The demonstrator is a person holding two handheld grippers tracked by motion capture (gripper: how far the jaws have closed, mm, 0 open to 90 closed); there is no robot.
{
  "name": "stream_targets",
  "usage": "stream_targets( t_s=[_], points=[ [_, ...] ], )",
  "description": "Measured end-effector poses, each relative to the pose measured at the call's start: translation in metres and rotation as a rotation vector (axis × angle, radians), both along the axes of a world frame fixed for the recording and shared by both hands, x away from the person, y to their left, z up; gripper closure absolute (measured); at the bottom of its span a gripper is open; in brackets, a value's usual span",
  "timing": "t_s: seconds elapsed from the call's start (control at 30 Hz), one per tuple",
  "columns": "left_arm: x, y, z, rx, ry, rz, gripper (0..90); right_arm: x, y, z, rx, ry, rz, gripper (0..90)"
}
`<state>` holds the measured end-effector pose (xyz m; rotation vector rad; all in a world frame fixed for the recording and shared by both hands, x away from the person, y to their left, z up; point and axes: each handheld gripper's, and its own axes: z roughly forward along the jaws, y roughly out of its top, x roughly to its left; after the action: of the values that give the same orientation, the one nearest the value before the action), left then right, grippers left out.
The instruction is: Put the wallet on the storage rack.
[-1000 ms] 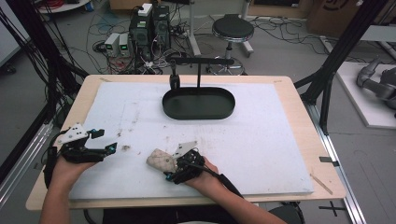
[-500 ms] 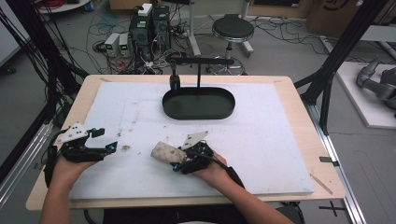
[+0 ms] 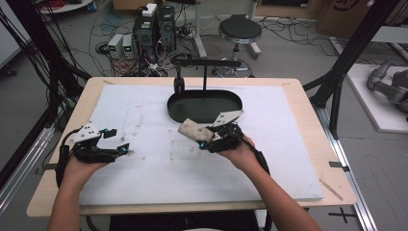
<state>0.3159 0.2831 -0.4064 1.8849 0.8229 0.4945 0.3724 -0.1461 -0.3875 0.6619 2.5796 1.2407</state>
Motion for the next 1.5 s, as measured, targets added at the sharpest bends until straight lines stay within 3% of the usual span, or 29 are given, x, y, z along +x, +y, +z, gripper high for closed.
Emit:
stream_targets(
  t_s=[0.23,0.57,0.87,0.97,1.07,1.17,1.5],
  points=[
    [0.006,-0.007,0.001,-0.008,-0.001,-0.016,22.2,0.036,-0.025,0.013,-0.005,0.002,-0.077,36.3],
    [0.01,-0.012,0.005,-0.018,-0.01,-0.03,22.2,0.067,-0.025,0.023,-0.053,-0.031,-0.078,36.3],
    [0.012,-0.014,0.004,-0.019,-0.008,-0.036,22.2,0.106,-0.024,0.02,-0.113,-0.02,-0.108,36.3],
    [0.012,-0.014,0.004,-0.017,-0.01,-0.033,22.2,0.118,-0.021,0.017,-0.106,-0.021,-0.118,36.3],
    [0.012,-0.014,0.004,-0.016,-0.009,-0.032,22.2,0.133,-0.015,0.008,-0.151,-0.008,-0.117,36.3],
    [0.012,-0.014,0.004,-0.014,-0.008,-0.033,22.2,0.142,-0.014,-0.001,-0.149,-0.01,-0.135,36.3],
    [0.014,-0.015,0.001,-0.009,0.002,-0.034,22.2,0.156,-0.012,-0.024,-0.211,0.025,-0.16,36.2]
  ],
)
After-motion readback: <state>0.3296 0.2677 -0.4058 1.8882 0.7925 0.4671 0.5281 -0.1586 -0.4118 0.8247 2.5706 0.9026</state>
